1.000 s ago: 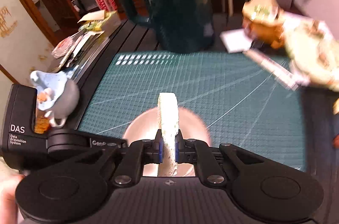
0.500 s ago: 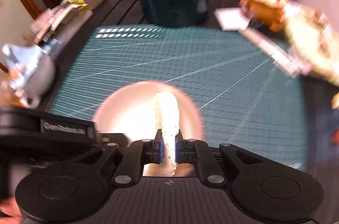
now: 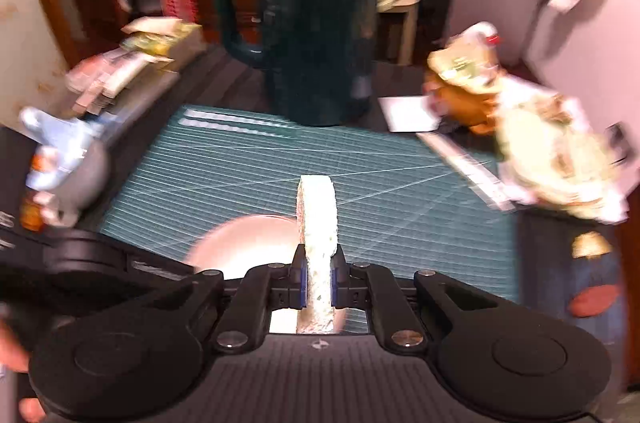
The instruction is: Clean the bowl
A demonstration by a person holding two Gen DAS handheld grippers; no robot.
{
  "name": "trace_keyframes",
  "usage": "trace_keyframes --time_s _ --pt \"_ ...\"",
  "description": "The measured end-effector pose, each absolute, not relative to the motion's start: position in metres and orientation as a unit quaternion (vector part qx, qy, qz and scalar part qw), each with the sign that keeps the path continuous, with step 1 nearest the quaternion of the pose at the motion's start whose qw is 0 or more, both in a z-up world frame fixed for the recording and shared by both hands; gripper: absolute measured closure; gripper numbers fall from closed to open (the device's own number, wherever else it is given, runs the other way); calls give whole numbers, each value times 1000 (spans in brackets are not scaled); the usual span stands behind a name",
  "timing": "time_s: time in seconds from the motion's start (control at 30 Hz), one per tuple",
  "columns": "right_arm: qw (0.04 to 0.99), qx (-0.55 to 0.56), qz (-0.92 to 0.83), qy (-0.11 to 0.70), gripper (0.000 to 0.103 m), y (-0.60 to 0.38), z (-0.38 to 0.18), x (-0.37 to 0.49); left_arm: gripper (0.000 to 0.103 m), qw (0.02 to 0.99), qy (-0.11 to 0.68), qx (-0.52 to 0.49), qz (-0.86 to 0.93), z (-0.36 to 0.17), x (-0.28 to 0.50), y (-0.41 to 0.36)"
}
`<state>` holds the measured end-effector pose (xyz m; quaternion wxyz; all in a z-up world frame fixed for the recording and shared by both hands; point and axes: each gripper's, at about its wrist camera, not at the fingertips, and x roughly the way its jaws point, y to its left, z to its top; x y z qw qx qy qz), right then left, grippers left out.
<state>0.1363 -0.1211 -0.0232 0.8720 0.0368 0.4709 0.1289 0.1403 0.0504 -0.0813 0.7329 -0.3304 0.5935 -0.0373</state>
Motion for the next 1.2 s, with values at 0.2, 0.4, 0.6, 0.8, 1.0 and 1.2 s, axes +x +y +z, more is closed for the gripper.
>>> trace_keyframes --time_s 0.2,0.4,0.6,0.8,1.0,1.2 --pt "838 89 149 517 94 -123 -53 153 85 736 594 -323 -41 -82 139 55" --pt "843 27 109 527 94 -111 -67 152 85 739 591 -321 -40 -82 138 54" --pt "874 -60 60 479 95 -99 -41 133 85 740 591 -319 -40 -82 139 53" --pt "893 -40 61 444 94 -112 -17 126 85 740 592 -318 -40 -85 139 53" --pt "863 40 129 487 94 -115 -34 136 85 740 592 -316 -39 -85 141 52" --pt "832 65 145 531 94 -112 -63 149 85 741 593 -313 -42 -85 140 53"
